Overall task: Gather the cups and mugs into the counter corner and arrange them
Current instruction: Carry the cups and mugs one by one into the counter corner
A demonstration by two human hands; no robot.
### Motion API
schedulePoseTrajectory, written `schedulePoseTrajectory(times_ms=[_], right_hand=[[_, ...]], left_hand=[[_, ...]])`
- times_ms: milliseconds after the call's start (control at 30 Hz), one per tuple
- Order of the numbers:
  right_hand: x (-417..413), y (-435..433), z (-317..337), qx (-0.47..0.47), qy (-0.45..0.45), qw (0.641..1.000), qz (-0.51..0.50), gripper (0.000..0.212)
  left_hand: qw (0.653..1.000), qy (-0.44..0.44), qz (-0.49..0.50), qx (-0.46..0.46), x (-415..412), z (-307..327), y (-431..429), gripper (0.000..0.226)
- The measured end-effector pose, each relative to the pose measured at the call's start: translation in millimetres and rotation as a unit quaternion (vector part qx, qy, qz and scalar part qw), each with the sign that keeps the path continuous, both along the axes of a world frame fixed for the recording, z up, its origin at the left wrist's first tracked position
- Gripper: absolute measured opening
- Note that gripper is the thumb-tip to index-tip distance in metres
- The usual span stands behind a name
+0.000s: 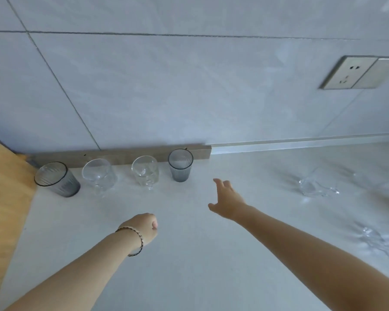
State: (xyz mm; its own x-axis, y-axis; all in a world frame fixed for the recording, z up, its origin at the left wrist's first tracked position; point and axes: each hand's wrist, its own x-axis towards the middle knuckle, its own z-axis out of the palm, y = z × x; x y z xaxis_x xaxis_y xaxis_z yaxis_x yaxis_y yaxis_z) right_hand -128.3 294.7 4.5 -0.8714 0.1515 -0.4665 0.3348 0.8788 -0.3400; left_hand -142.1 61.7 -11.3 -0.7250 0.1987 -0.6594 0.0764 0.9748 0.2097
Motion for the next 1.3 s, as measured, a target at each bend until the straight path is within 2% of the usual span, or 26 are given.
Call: schedulePoseTrajectory(times_ms=[100,200,300,400,600,767,900,1000,1100,1300], right_hand=[[33.7,64.5,5.5,0.031,-0.023,0.999,-0.028,0.065],[48.2,135.6,16.9,0.075,0.000,0.992,-0.101,0.060],[47.9,199.2,28.0,0.107,0.036,0.977,-0.180,0.058],[41.3,243.7,31.2,0.120,0.041,0.963,-0.238,0.064],[27.6,271.2,12.1,0.130,-0.006,0.961,-0.246,0.086],[24.2,268.3,-10.5,0.101,0.004,0.952,-0.289,0.079],[20.7,261.2,-5.8,0.120,0.035,0.955,-0.268,0.081],[15.5,234.3,0.4,0.135,0.029,0.976,-0.169,0.088],[-7.4,185.1,3.1,0.121,0.046,0.989,-0.065,0.086],[-68.1,91.0,2.8,0.068,0.071,0.994,0.046,0.080]], left_hand=[[1.000,0.003,-0.016,0.011,5.0,1.1,38.6,0.027],[0.999,0.004,-0.033,0.026,13.7,2.7,81.5,0.021],[0.998,0.006,-0.058,0.034,22.7,3.4,121.5,0.017],[0.996,0.007,-0.079,0.033,29.4,4.8,152.6,0.024],[0.997,0.006,-0.077,0.023,27.1,4.3,175.0,0.028],[0.999,0.004,-0.051,0.009,16.9,2.0,158.6,0.021],[0.999,-0.007,-0.039,0.007,12.2,-3.9,139.7,0.015],[0.999,-0.020,-0.027,0.001,10.4,-6.7,125.3,0.021],[1.000,-0.026,-0.014,-0.002,4.9,-9.1,104.6,0.014],[1.000,-0.008,0.023,0.015,-7.9,-9.6,66.8,0.012]])
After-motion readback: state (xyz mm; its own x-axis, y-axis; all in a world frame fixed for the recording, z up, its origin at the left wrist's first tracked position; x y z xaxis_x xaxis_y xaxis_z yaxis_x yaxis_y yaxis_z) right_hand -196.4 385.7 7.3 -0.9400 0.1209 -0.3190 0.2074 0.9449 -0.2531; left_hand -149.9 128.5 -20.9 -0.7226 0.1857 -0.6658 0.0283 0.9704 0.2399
